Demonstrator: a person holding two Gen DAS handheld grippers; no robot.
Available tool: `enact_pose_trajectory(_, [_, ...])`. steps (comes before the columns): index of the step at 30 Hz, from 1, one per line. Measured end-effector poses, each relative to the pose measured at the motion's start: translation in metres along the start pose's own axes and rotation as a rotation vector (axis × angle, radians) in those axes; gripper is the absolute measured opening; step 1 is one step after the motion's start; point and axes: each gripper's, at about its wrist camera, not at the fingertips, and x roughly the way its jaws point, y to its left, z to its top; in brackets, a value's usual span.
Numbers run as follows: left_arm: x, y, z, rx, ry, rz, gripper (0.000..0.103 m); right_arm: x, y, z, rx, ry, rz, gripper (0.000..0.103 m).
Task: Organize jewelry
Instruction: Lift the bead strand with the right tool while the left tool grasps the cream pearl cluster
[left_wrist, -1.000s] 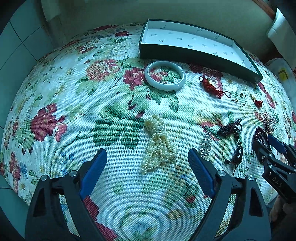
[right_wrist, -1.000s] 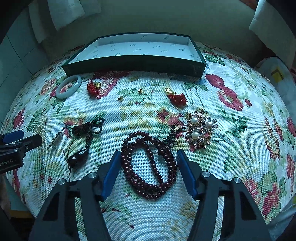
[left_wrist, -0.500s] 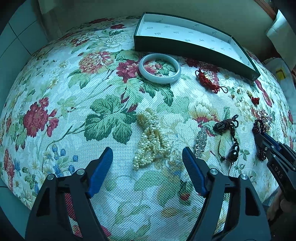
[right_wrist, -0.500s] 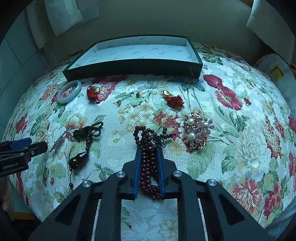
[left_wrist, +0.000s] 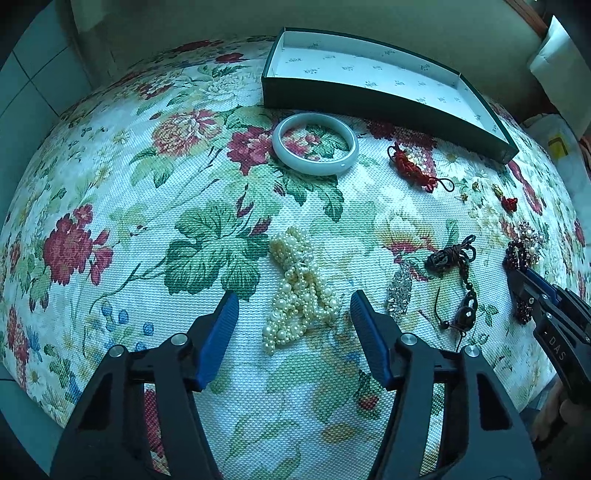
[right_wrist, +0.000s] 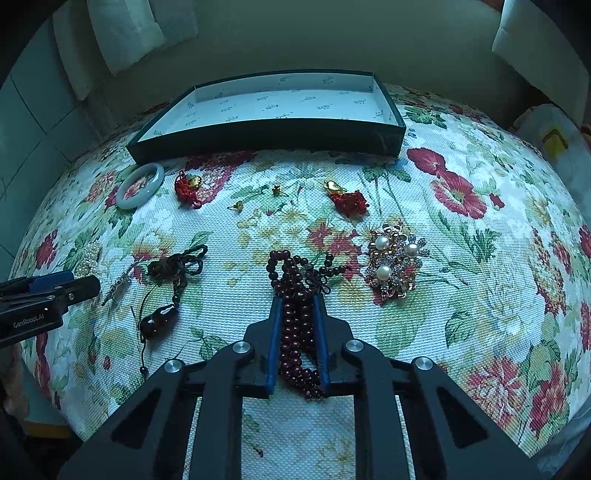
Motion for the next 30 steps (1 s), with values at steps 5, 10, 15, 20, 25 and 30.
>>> enact_pose_trajectory(5, [-0.0004, -0.0021, 0.0006, 0.012, -0.006, 0.017, 0.049, 0.0001, -0.0005, -0.0001, 0.003, -0.001, 0.004, 0.017])
enact_pose_trajectory(10, [-0.0018, -0.0047, -0.0012, 0.039, -0.008, -0.002, 0.037, 0.0002, -0.0005, -0.0001, 0.009, -0.003, 0.007, 0.017])
enact_pose_trajectory(15, [-0.0042, -0.0040, -0.0034, 0.047, -0.012, -0.027, 0.028, -0.0007, -0.0003, 0.0004, 0.011, -0.004, 0.011, 0.017])
enact_pose_trajectory(20, [-0.0055, 0.0001, -0.0041, 0.031, -0.014, -0.054, 0.023, -0.0008, -0.0002, 0.0005, 0.013, -0.008, 0.012, 0.017])
enact_pose_trajectory(25, [-0.0066, -0.0004, -0.0053, 0.023, -0.019, -0.085, 0.017, -0.0004, 0.0003, 0.0003, 0.012, -0.008, 0.012, 0.017])
enact_pose_trajectory(30, [-0.0084, -0.0018, -0.0057, 0.032, -0.023, -0.085, 0.016, 0.0000, 0.0006, 0.0006, 0.013, -0.008, 0.012, 0.017])
